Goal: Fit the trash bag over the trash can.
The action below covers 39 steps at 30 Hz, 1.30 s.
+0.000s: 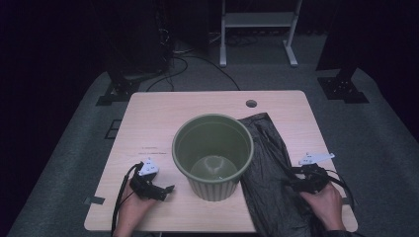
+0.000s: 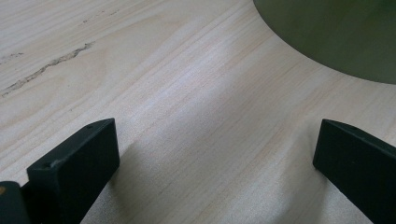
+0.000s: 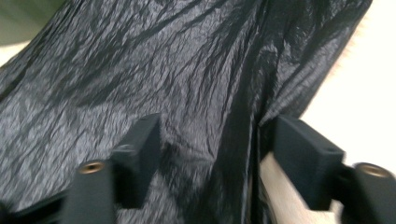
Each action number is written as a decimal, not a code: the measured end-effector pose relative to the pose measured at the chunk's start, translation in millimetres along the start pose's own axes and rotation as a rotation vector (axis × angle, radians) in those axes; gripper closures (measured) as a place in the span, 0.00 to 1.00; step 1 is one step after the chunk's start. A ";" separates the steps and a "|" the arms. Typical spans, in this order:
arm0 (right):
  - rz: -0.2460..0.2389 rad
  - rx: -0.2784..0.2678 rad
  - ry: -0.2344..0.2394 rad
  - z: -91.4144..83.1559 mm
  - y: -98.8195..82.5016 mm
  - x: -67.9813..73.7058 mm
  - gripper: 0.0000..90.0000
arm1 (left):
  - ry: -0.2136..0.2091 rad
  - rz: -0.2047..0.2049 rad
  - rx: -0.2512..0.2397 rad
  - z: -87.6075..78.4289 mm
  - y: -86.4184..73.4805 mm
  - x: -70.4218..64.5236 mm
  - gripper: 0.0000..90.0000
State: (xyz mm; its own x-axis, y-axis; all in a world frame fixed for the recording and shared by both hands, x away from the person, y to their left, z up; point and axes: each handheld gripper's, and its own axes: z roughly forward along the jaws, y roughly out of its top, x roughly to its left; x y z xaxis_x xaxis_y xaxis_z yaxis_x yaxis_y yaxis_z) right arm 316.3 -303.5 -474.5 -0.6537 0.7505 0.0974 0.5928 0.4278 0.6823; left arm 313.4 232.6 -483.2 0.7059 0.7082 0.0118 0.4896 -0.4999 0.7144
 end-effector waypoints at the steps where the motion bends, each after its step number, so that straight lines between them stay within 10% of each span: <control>1: 0.008 -0.006 -0.003 2.0 0.6 -0.1 0.27 | 0.000 0.000 0.000 0.0 0.0 0.0 0.00; 39: 0.035 -0.105 0.095 76.5 64.9 43.5 0.14 | 0.000 0.000 0.000 0.0 0.0 0.0 0.00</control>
State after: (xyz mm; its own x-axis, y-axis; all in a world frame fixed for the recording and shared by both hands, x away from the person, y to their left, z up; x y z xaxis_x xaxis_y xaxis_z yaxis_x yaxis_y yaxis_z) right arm 362.3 -204.5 -481.4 -0.6778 0.7110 0.1873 0.5668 0.3431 0.7490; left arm 313.4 232.7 -483.2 0.7059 0.7082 0.0114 0.4896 -0.4995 0.7147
